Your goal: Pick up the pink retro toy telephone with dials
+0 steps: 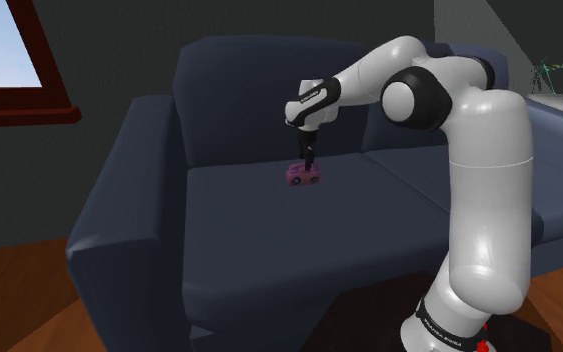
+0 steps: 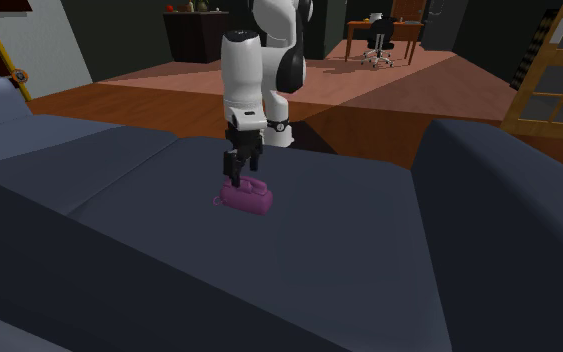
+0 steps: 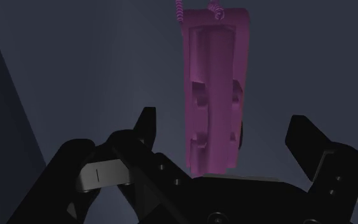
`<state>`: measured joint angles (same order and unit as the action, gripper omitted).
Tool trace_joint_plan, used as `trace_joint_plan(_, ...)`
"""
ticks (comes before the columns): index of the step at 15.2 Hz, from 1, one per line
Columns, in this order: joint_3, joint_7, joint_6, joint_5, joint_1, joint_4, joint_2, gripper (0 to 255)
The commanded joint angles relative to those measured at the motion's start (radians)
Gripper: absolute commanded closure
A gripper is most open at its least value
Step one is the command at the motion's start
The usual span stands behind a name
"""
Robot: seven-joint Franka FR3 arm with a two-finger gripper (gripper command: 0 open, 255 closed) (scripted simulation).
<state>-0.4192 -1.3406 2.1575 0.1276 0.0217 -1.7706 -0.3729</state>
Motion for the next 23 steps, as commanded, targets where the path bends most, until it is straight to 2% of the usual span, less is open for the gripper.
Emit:
trace_joint_plan(1, 0.004, -0.009, 0.019, 0.008, 0.005, -0.003, -0.018, 0)
trace_joint_plan(7, 0.012, -0.017, 0.069, 0.023, 0.010, -0.025, -0.047, 0)
trace_joint_plan(8, 0.012, -0.017, 0.069, 0.023, 0.010, -0.023, -0.049, 255)
trace_joint_plan(17, 0.012, -0.017, 0.069, 0.023, 0.010, -0.025, -0.047, 255)
trace_joint_plan(23, 0.002, -0.007, 0.003, 0.003, 0.003, 0.005, -0.009, 255)
